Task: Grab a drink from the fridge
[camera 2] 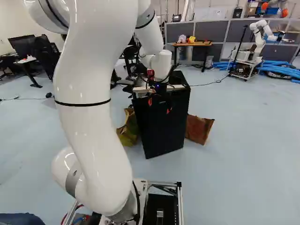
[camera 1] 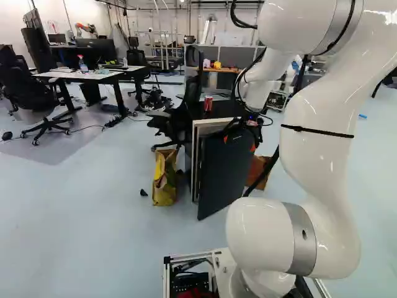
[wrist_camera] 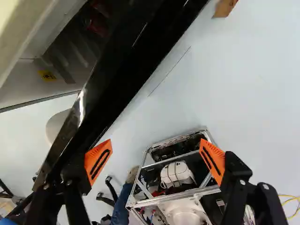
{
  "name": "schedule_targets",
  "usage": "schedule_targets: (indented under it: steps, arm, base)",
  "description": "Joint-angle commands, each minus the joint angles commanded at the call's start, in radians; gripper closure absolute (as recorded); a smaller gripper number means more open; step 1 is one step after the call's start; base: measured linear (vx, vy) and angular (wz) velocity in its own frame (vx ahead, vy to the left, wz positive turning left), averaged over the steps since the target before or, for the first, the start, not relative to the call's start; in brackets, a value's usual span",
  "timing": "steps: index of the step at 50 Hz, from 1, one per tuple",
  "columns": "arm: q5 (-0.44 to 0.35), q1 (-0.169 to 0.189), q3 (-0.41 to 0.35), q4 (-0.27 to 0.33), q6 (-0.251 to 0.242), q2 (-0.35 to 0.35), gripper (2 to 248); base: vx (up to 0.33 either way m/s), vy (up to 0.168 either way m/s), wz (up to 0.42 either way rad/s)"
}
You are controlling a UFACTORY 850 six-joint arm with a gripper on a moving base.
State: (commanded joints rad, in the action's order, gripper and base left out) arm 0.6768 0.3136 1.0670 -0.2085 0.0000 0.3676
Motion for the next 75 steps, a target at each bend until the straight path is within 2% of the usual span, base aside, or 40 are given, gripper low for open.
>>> schedule_targets:
  steps: [38,75]
  arm:
    - [-0.077,-0.073,-0.02,0.0,0.0,-0.014,3]
    - [-0.152,-0.115,-0.023,0.0,0.0,-0.017,3]
  base:
    - [0.0,0.0,0.0]
    - [0.0,0.0,0.0]
